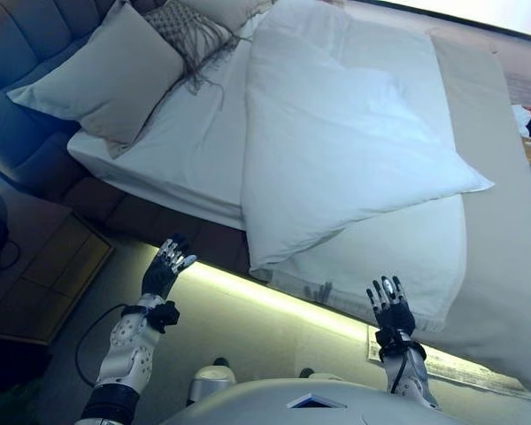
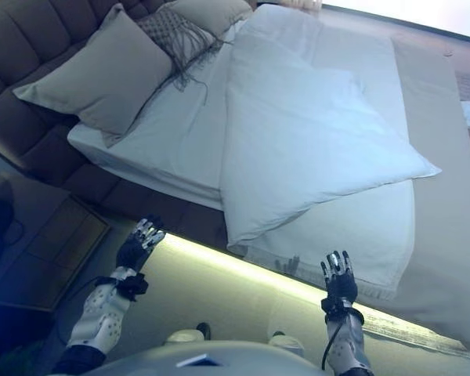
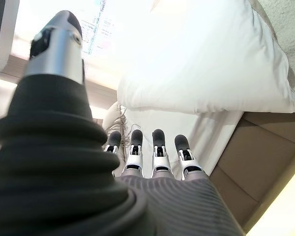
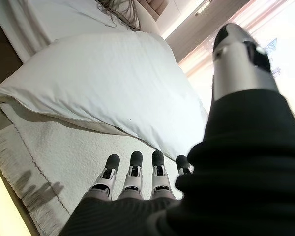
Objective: Make the bed neatly
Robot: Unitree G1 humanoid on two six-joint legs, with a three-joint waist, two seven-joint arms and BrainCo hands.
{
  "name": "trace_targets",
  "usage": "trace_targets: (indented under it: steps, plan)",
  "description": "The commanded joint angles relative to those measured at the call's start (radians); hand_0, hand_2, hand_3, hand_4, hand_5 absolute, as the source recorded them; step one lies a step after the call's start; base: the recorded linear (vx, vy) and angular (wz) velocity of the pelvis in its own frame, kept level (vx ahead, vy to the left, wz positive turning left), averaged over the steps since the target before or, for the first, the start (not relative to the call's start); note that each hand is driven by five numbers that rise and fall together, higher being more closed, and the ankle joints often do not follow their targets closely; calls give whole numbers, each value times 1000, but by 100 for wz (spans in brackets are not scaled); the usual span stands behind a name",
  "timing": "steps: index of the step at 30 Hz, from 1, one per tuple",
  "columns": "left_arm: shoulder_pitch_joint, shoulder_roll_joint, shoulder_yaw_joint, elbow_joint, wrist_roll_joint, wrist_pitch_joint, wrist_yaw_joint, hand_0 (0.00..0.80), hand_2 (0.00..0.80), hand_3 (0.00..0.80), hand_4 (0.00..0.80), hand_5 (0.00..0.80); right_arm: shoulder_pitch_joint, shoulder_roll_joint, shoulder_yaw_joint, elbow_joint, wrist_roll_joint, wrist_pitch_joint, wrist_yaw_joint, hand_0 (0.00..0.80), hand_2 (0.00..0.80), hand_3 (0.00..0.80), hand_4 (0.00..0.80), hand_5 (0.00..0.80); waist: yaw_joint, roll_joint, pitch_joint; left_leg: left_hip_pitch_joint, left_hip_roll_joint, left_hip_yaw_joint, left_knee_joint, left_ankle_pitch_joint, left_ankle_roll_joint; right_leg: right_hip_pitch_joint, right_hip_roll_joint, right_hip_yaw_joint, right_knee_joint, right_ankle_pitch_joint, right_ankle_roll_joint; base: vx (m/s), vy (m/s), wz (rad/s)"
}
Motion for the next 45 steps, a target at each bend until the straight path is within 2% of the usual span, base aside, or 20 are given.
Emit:
trace_targets:
  steps: [1,6,8,10,13,16,18,20,22,24,27,30,32,35,40,43,45]
  plan:
    - [-20,32,-9,-51,-9,-24,-12,0,0,0,0,0,-17,-20,-31,-72,-7,-19,31,0,0,0,0,0,-1,5,-11,5,-31,44,24,-35,73,-86,-63,25,121,33,56,52,167,8]
    - [-25,42,4,-34,5,-26,-16,0,0,0,0,0,-40,-8,-18,-75,8,-30,15,0,0,0,0,0,22,6,30,-47,-88,13,143,-82,129,-147,-141,52,298,73,50,28,176,14]
    - [-28,44,4,-31,14,-22,-16,0,0,0,0,0,-45,1,-8,-78,25,-37,13,0,0,0,0,0,28,14,38,-62,-105,3,167,-88,152,-174,-162,63,386,96,40,48,215,27]
    - [-32,44,4,-32,15,-20,-9,0,0,0,0,0,-46,9,5,-83,26,-33,26,0,0,0,0,0,33,31,44,-69,-126,-10,189,-97,177,-222,-185,78,533,119,26,72,258,36]
    - [-39,43,18,-30,-3,-5,2,0,0,0,0,0,-55,7,23,-91,-7,-18,34,0,0,0,0,0,41,52,46,-72,-143,-11,208,-108,197,-271,-197,73,673,129,9,93,196,36]
    - [-37,43,29,-33,-16,1,9,0,0,0,0,0,-56,4,38,-99,-28,-12,41,0,0,0,0,0,43,44,48,-67,-155,-17,229,-129,194,-286,-188,59,619,147,11,145,-7,8]
    - [-27,41,29,-45,-15,1,17,0,0,0,0,0,-57,0,34,-95,-20,-6,46,0,0,0,0,0,36,20,55,-59,-163,-29,251,-161,180,-287,-175,55,478,167,23,194,-195,3]
    - [-29,40,16,-44,-18,-5,27,0,0,0,0,0,-73,-6,26,-78,-9,3,51,0,0,0,0,0,23,-11,62,-44,-169,-37,260,-198,163,-300,-178,53,289,212,48,224,-273,-5]
    - [-36,45,19,-43,-24,-2,24,0,0,0,0,0,-92,-12,19,-63,-1,14,55,0,0,0,0,0,16,-30,72,-23,-155,-32,264,-236,148,-314,-190,41,132,263,77,259,-296,-3]
    - [-36,52,33,-37,-32,1,16,0,0,0,0,0,-92,-10,18,-64,-3,17,54,0,0,0,0,0,10,-36,77,-9,-132,-25,262,-255,141,-323,-188,26,50,291,94,292,-326,1]
    - [-18,50,50,-38,-23,4,4,0,0,0,0,0,-66,1,19,-77,-14,20,57,0,0,0,0,0,6,-46,72,1,-108,-27,269,-269,139,-326,-188,31,79,283,102,262,-302,8]
    - [20,37,58,-51,-12,8,6,0,0,0,0,0,-35,2,15,-87,-19,34,60,0,0,0,0,0,2,-49,54,15,-67,-28,279,-273,115,-307,-169,43,112,237,103,312,-364,26]
    - [64,36,80,-61,-24,28,-8,0,0,0,0,0,-18,-6,17,-103,-19,55,35,0,0,0,0,0,-3,-43,41,47,-22,-33,270,-264,88,-306,-140,61,159,188,97,401,-454,17]
    - [94,34,91,-68,-46,29,-37,0,0,0,0,0,-4,-37,25,-130,-10,77,47,0,0,0,0,0,-14,-34,33,47,41,-44,296,-199,55,-285,-81,75,195,111,64,284,-389,0]
    - [102,22,50,-90,-72,6,-54,0,0,0,0,0,-19,-84,34,-102,22,68,45,0,0,0,0,0,-14,-15,30,-17,79,-93,407,-64,40,-244,9,70,215,24,-29,197,-374,-7]
    - [90,16,18,-73,-65,-15,-58,0,0,0,0,0,-49,-96,34,-76,23,52,44,0,0,0,0,0,-14,-13,44,-71,71,-73,551,-41,50,-214,37,48,228,-13,-71,115,-309,-16]
    - [77,18,4,-61,-53,-14,-60,0,0,0,0,0,-68,-97,32,-57,35,42,28,0,0,0,0,0,-20,-10,46,-94,86,-33,614,-1,43,-198,56,29,234,-35,-93,103,-271,-9]
